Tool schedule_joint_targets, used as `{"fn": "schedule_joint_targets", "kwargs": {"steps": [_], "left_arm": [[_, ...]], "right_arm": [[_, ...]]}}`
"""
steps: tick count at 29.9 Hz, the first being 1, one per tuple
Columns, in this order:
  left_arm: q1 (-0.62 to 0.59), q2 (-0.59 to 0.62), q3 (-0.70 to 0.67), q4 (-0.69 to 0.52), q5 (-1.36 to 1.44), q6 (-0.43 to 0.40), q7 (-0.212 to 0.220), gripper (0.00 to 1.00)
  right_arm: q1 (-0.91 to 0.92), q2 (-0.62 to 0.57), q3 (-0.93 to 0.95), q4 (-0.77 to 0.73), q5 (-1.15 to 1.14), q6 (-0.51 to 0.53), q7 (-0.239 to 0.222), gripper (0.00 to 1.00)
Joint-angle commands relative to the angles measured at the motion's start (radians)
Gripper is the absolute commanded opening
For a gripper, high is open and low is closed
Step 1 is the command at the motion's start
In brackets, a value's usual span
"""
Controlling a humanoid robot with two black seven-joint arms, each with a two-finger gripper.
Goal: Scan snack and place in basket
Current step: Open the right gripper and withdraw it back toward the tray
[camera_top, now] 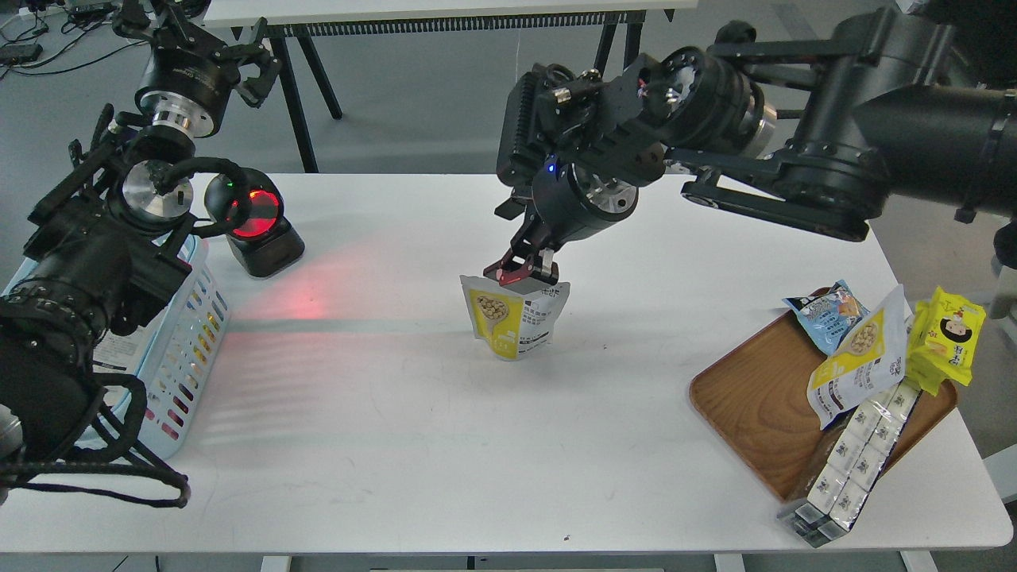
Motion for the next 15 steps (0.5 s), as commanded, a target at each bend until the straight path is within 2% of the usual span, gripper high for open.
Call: {"fn": "schedule_joint_targets", "kwargs": {"steps": [1,11,15], "left_arm": [[-0.016,0.005,0.017,-0.007,0.049,0.000,0.004,0.99],[-0.215,0.103,0.209,-0.013,0.314,0.000,0.027,0.99],[-0.265,0.110,0.258,-0.015,0.406,0.000,0.024,0.99]], "right_arm": [[-0.020,-0.078,0.099,-0.018,0.116,0.004,0.000,0.98],[-0.164,-0.328,0.197,-0.026,0.470,-0.019,0.000,0.98],[-0.253,-0.371,0.232,-0.086,0.605,-0.056,0.000,0.99]]}}
